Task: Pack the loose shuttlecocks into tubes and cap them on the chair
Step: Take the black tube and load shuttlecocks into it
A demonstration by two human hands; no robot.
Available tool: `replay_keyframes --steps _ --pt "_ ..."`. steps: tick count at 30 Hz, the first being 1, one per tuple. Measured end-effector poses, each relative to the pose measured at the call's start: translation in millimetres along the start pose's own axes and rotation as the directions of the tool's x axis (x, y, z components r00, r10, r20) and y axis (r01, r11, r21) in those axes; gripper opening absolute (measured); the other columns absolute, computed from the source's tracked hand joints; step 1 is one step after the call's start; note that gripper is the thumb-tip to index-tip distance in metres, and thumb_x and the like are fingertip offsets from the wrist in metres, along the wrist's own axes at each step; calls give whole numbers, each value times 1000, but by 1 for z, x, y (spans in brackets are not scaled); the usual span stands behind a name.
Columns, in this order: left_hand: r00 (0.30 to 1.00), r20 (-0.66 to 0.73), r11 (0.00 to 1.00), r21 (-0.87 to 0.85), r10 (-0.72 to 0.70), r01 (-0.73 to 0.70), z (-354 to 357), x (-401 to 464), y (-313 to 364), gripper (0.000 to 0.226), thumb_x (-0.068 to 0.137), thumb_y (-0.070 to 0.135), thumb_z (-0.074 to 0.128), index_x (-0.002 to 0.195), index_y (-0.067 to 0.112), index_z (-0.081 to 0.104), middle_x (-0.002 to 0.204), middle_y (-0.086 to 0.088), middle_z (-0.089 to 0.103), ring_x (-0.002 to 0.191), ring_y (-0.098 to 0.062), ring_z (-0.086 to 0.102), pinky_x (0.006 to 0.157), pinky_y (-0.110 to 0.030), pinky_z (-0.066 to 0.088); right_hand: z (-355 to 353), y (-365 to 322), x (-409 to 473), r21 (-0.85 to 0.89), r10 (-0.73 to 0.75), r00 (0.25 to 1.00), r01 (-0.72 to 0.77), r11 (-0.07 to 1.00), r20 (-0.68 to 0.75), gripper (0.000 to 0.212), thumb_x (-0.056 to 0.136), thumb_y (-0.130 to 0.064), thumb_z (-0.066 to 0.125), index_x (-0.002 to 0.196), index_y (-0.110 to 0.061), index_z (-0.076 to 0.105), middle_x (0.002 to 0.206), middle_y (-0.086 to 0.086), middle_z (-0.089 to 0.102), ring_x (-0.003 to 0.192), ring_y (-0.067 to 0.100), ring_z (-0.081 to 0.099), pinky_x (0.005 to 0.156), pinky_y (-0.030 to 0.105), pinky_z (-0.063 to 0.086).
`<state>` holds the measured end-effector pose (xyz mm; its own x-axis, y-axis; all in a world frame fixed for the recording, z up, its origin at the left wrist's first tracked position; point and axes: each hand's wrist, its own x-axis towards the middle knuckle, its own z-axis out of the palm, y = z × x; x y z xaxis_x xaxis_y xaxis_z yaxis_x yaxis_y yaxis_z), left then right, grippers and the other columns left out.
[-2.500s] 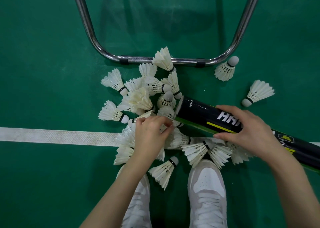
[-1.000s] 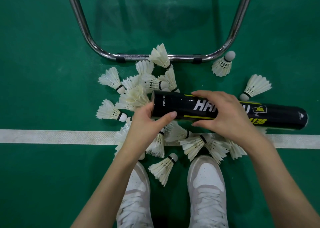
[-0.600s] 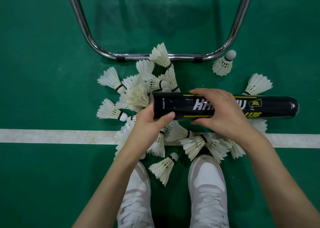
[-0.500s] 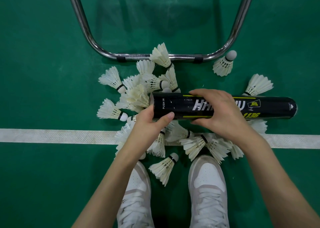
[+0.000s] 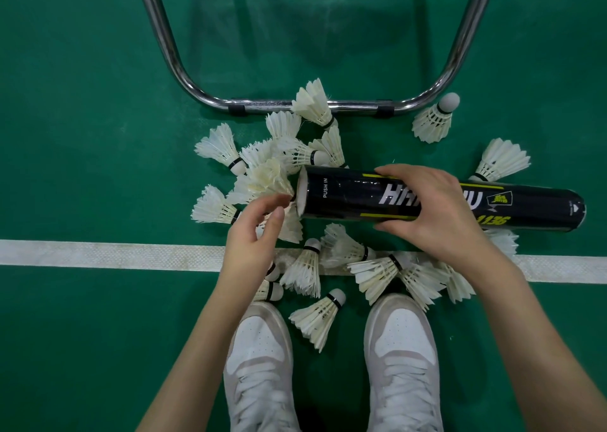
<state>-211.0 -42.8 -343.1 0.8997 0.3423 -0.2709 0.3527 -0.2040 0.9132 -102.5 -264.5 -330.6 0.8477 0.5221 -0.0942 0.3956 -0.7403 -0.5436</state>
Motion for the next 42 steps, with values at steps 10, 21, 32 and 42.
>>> replay_keyframes --steps 10,21,32,42 --pt "994 -28 829 554 104 -71 7 6 -28 32 88 11 60 118 22 60 120 3 59 112 -20 53 97 -36 34 5 10 -10 -21 9 1000 -9 1000 7 73 60 -30 84 125 -29 50 121 -10 56 116 13 43 97 28 21" --pt "969 100 665 712 224 -227 6 9 -30 30 75 -3 69 94 20 68 115 -6 61 100 -29 58 82 -39 35 6 15 -12 -40 24 1000 -24 999 3 74 61 -32 83 126 -30 49 124 -10 55 118 15 44 98 28 20" --pt "964 -59 750 641 260 -163 -2 11 -16 8 76 20 75 75 17 68 104 0 57 80 -21 56 63 -29 37 5 14 -13 -43 27 1000 -27 999 6 74 61 -32 83 127 -30 49 125 -8 55 119 16 44 97 29 20" --pt "916 -194 838 502 351 -215 -9 11 1 9 83 28 65 80 19 65 95 10 63 100 -16 56 93 -43 37 1 14 -12 -30 34 999 -34 999 -11 75 61 -31 83 127 -29 49 124 -8 56 119 17 43 98 29 19"
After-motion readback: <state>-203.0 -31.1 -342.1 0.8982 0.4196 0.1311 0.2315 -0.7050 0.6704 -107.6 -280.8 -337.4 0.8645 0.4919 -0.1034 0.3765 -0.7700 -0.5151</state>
